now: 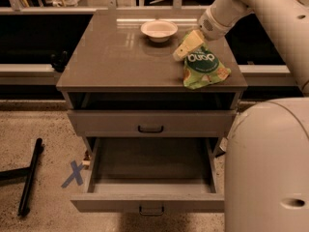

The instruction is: Place green rice chip bag into middle drawer

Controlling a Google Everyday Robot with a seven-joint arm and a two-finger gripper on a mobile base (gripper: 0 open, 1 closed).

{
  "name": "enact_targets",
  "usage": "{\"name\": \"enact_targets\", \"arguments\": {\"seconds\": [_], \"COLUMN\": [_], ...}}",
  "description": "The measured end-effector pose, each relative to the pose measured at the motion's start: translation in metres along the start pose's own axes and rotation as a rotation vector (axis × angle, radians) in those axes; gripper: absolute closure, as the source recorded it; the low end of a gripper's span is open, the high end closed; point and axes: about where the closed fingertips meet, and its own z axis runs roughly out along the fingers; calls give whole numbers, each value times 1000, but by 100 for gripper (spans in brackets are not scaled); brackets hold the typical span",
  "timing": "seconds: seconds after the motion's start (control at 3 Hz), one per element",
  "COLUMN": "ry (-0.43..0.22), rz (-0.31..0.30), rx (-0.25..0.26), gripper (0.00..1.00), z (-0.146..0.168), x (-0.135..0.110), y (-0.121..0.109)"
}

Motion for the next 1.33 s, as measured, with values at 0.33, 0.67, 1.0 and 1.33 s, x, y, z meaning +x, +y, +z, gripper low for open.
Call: {"name": "enact_targets", "arguments": {"seconds": [0.33, 0.67, 1.0, 1.33], "ry": [20, 6, -64, -232], "rz": [1, -12, -64, -171], "rx": [-16, -29, -32, -48], "gripper": [25, 49, 72, 100], "z": [13, 16, -2, -54], "x": [-5, -10, -20, -30], "y": [5, 8, 16, 42]}}
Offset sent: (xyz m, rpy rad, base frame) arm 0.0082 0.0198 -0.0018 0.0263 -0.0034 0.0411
